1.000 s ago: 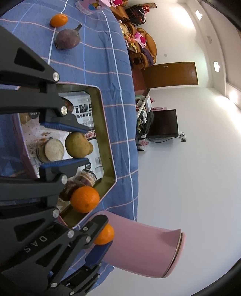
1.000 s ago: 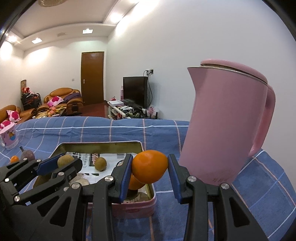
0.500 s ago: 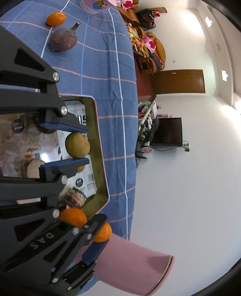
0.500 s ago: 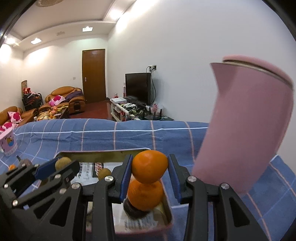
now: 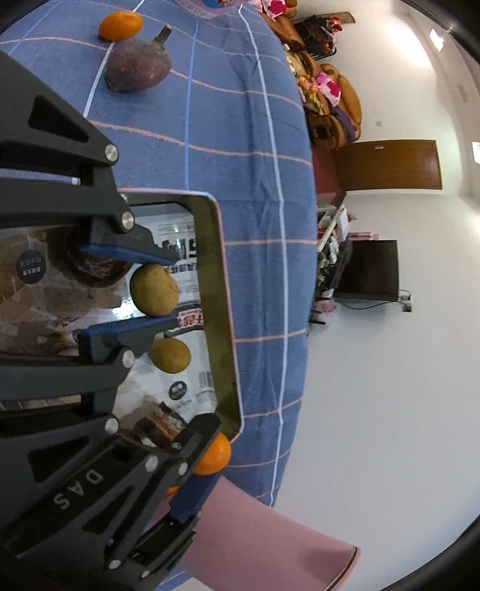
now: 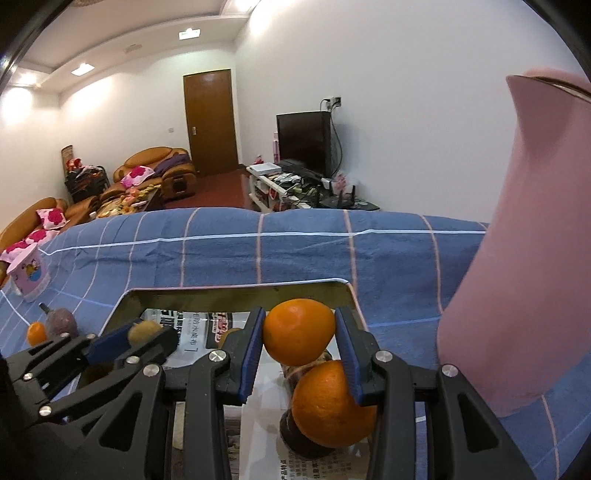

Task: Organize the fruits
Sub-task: 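Lower the kiwi into the tin and open the left tool while the right tool lowers the orange, then open the right tool to release the orange in the tin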

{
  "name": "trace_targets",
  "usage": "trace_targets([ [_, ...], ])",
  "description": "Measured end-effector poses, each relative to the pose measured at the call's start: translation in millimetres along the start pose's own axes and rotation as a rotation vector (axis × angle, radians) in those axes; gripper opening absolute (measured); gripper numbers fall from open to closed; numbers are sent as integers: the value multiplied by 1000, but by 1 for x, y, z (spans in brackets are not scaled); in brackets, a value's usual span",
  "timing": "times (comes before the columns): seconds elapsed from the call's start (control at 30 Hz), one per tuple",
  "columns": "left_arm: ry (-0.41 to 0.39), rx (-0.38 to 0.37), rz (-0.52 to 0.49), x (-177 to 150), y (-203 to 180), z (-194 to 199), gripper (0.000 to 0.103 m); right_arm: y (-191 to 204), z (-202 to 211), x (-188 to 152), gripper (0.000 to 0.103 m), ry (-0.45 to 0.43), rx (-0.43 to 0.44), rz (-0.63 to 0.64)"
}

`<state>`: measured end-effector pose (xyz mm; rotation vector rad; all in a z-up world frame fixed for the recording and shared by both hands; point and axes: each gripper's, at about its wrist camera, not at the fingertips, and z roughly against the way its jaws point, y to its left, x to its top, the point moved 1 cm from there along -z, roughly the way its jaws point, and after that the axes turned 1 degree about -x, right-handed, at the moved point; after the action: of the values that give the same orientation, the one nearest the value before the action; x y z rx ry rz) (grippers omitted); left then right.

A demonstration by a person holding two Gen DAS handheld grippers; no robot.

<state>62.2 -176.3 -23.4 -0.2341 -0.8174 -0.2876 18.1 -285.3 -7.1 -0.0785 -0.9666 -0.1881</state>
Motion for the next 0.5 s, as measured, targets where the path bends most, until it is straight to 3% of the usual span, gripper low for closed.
trace_targets([
  [0.17, 12, 15, -26, -1, -3, -1, 29, -1, 1, -1, 41, 0, 24, 0],
  [0.37, 28, 32, -59, -4, -11, -2, 30, 0, 6, -2, 44, -20, 161, -29],
  [0.4, 28, 37, -63, -3, -12, -3, 38, 2, 6, -2, 51, -20, 195, -26],
  [0.43, 27, 44, -67, -3, -12, -2, 52, 5, 8, -3, 58, -21, 212, -20],
  [0.5, 6, 60, -78, -4, -16, 1, 64, 10, 14, -4, 61, -45, 186, -10],
])
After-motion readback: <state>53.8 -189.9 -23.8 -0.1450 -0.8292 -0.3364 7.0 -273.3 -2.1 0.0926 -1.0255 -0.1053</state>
